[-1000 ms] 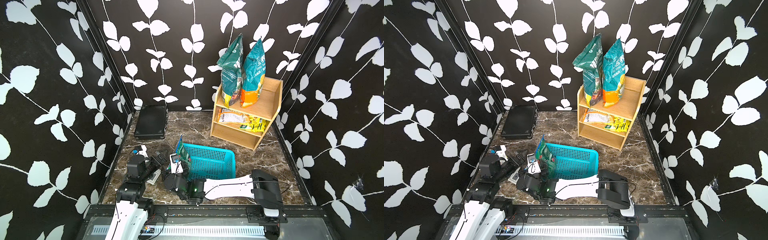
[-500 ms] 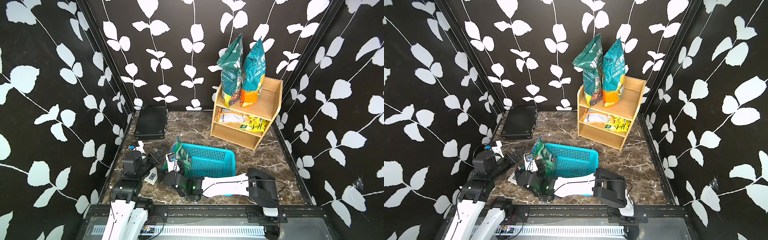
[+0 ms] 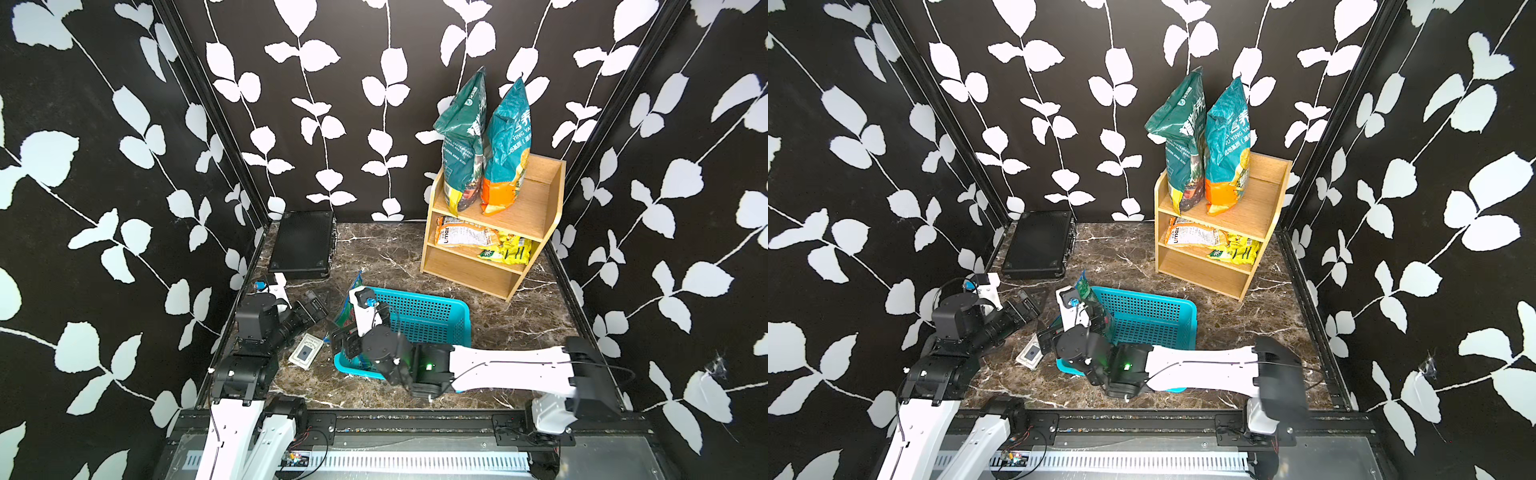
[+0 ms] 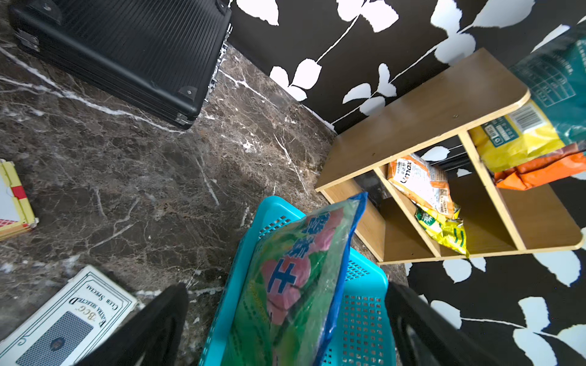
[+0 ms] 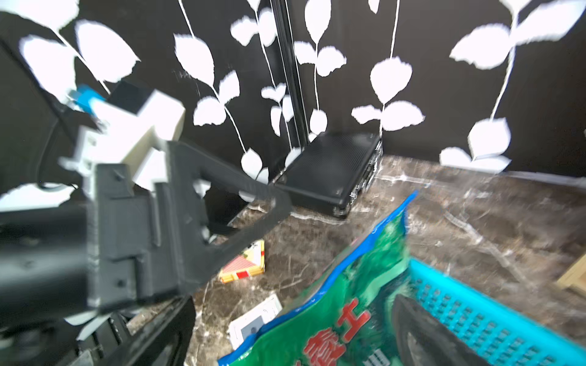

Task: Take down the fertilizer bag from the shelf
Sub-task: Place the fertilizer bag in the storage box, then pick up the fertilizer bag from the shelf.

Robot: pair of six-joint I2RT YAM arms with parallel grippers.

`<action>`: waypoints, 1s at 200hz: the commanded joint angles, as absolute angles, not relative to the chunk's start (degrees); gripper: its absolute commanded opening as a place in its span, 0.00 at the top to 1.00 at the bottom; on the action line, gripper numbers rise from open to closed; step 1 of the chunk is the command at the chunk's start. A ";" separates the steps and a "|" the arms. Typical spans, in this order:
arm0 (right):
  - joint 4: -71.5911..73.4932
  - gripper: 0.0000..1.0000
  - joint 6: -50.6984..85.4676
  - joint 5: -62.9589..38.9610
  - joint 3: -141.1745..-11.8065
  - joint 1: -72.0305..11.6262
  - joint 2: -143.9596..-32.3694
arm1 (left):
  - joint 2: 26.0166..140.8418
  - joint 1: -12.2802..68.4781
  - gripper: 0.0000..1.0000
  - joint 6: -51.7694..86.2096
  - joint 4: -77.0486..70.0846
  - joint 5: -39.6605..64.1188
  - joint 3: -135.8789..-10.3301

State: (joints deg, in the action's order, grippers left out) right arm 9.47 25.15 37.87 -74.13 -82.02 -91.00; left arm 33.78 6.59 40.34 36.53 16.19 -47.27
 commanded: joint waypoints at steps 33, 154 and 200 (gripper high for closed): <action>-3.34 0.01 10.11 54.34 -76.70 -80.88 -73.56 | 33.96 6.27 0.01 28.30 40.44 24.65 -50.04; -24.39 0.01 -10.89 57.71 -121.66 -51.58 -83.73 | 34.60 0.85 0.01 28.00 37.60 44.73 -47.40; -33.74 0.00 -10.65 54.52 -142.19 -43.92 -99.07 | 39.43 -23.23 0.01 33.17 26.51 72.46 -38.75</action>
